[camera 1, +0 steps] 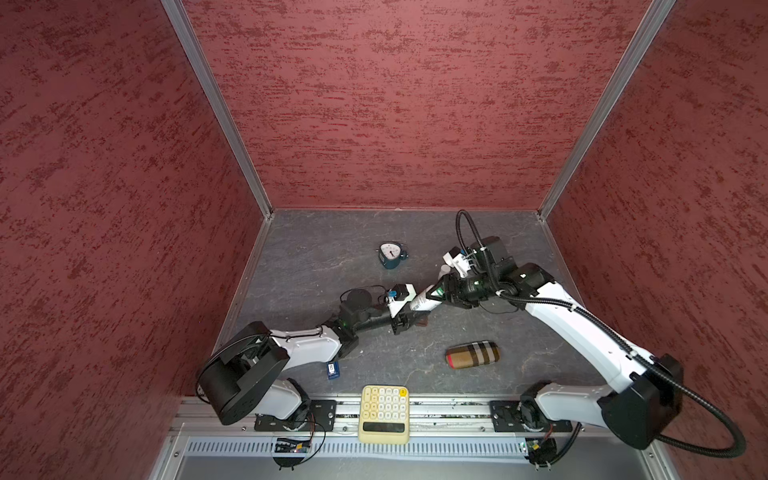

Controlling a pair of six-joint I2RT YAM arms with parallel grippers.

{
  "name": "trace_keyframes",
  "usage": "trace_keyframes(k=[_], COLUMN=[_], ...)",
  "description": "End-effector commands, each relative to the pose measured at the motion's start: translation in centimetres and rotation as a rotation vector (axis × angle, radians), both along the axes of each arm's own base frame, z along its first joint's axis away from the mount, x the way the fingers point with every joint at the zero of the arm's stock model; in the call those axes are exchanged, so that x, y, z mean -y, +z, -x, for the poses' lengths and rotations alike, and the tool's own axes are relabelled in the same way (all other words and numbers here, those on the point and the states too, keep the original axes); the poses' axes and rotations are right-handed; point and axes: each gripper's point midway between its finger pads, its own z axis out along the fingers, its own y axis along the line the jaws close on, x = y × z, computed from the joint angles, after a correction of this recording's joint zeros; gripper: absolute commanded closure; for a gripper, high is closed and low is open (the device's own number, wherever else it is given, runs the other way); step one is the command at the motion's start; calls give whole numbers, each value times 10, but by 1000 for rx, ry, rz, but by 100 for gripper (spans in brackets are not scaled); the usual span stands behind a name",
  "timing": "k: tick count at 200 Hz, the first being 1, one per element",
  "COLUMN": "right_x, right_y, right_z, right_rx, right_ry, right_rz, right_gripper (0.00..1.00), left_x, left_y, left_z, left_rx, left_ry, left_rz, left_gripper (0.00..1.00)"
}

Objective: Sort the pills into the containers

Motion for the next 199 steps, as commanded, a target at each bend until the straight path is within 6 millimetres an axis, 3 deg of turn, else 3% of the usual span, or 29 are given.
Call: trace_keyframes(k=[1,51,131,164,199], right_x=[3,19,20,31,45], right_y=[30,43,33,24,13], right_z=[-10,-15,-14,-18,-21], right_rx=[120,161,139,139,146], right_ry=[-20,-61,-56,-81,-110], right_rz=[-27,-24,-19,70,177], right_gripper=[37,37,59,66,69], left_x=[3,0,-1,-1,-1], left_y=[3,-5,-10,-13,-14], left_z=[-2,-1,-1,-3,-5], left_rx=[19,21,17,7,-1], left_ry=[-10,-4,-4,4,16], left_rz=[-3,-46,-67,-85,-105], left_gripper=[75,81,91,100,100])
